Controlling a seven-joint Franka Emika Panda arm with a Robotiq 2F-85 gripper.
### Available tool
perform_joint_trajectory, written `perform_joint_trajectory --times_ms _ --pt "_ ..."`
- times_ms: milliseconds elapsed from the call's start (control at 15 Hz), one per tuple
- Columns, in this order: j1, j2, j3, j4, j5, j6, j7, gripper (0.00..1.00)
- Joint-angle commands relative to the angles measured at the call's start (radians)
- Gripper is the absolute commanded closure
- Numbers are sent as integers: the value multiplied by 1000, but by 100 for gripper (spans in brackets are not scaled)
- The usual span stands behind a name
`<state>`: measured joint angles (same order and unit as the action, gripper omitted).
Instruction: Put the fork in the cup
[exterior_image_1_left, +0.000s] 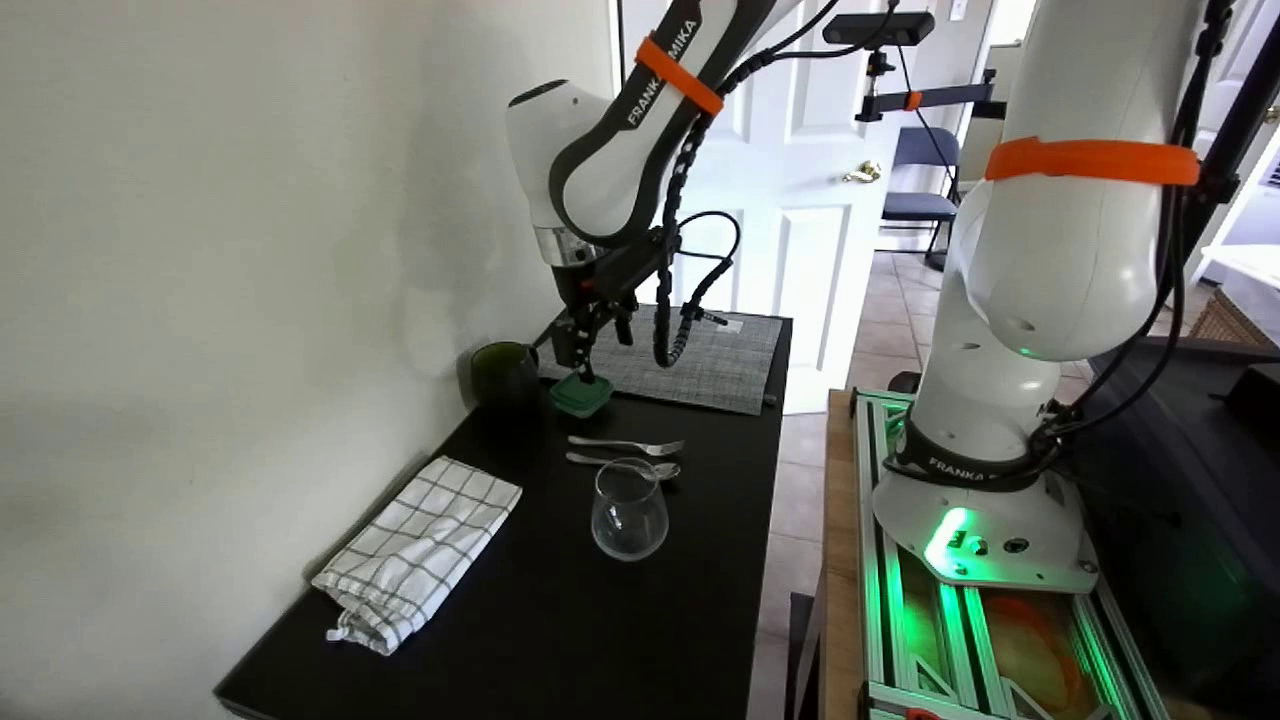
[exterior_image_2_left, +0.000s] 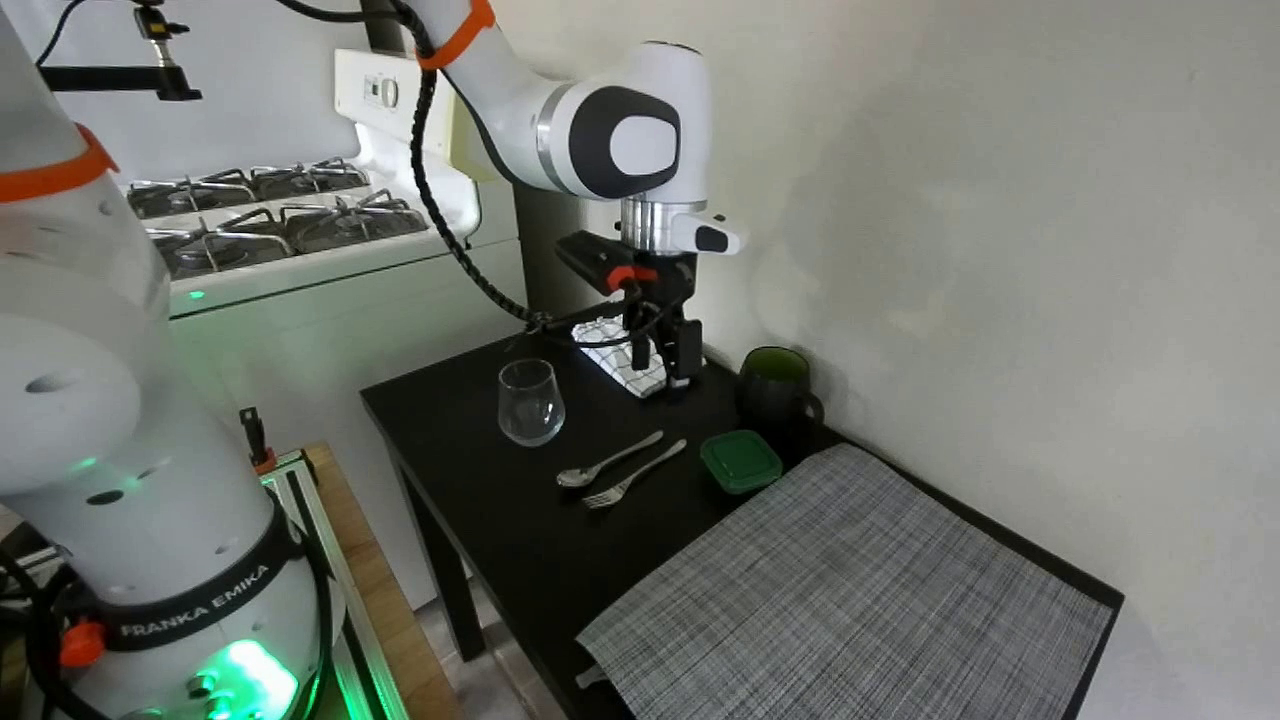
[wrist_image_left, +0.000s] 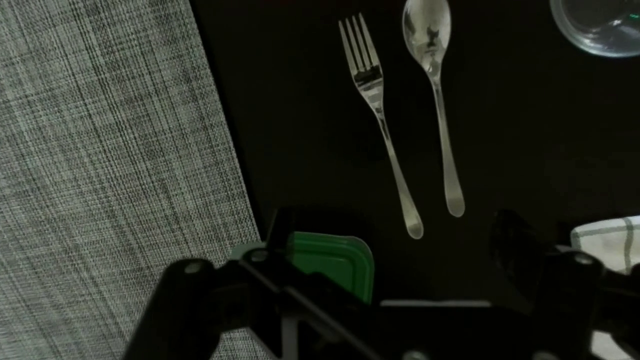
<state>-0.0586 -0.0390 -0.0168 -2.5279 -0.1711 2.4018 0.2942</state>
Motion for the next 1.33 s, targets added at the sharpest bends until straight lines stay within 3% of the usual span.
perform_joint_trajectory --times_ms 0,467,867,933,1000,1200,1267 --pt "3 54 -12 -27 15 66 -98 0" --pt "-13 154 -23 -61 147 267 -303 0" --pt "-6 224 -30 -59 127 302 -305 0" --pt "-5 232 -31 -58 124 305 -302 3" --pt "-5 238 -31 -58 123 306 -302 18" --pt "-4 252 -30 -60 125 320 -302 40" --pt "-3 257 -29 -61 125 325 -304 22"
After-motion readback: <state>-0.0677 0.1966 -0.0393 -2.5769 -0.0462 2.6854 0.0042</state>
